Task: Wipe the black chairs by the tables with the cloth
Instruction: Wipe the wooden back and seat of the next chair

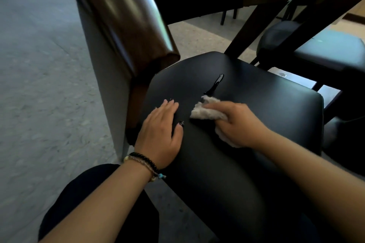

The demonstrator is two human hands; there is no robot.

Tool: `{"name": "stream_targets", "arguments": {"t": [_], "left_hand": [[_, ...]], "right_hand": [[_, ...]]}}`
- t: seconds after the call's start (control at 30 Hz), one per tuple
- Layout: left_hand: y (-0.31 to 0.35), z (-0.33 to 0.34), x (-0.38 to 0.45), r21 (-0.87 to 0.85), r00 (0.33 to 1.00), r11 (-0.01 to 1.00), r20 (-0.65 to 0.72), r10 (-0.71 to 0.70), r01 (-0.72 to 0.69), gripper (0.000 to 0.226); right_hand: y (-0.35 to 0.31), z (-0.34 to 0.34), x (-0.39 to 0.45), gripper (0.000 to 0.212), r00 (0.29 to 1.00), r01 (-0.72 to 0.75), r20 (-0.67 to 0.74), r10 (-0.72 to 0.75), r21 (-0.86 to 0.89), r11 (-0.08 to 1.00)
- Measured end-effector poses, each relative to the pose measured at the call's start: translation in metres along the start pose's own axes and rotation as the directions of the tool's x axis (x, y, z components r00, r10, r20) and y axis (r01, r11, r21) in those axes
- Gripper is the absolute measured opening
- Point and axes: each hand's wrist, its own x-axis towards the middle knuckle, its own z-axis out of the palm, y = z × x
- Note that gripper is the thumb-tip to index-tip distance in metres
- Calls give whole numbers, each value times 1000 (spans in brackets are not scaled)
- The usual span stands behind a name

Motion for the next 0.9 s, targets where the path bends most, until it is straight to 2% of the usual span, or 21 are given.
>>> {"name": "stream_targets", "arguments": {"t": [0.07,0.17,0.27,0.4,0.47,0.53,0.63,0.67,0.77,0.9], "left_hand": [[-1,2,-1,-20,999,1000,-38,-4,3,59],[-3,3,0,-84,996,996,-88,-24,17,59],[-5,4,0,-153,993,988,-115,-42,24,58],[-8,6,-1,-194,987,981,-155,-41,11,55],[-8,6,-2,-212,983,977,-177,-40,2,53],[-7,7,-3,-227,981,974,-191,-41,-3,52],[-8,8,-6,-241,972,970,-221,-83,28,52],[-8,9,-7,-250,967,967,-229,-110,51,53],[-8,10,-10,-254,963,963,-223,-154,95,53],[-10,10,-13,-304,963,948,-218,-161,90,53]], "right_hand": [[9,-8,16,48,995,-91,-31,91,7,996],[1,-4,29,44,982,-176,-86,168,-92,980],[-22,3,3,47,995,-72,-70,67,-72,995],[-41,3,-50,51,993,115,50,-111,-77,990],[-35,0,-53,56,987,144,74,-140,-59,988],[-24,-5,-38,56,997,67,51,-64,-51,996],[-14,-6,-8,45,975,-189,-120,184,-25,982],[-19,-2,-4,43,965,-217,-154,212,-16,976],[-46,14,-18,44,997,-43,-64,37,-88,995],[-46,2,-42,56,983,121,144,-114,-41,992]]}}
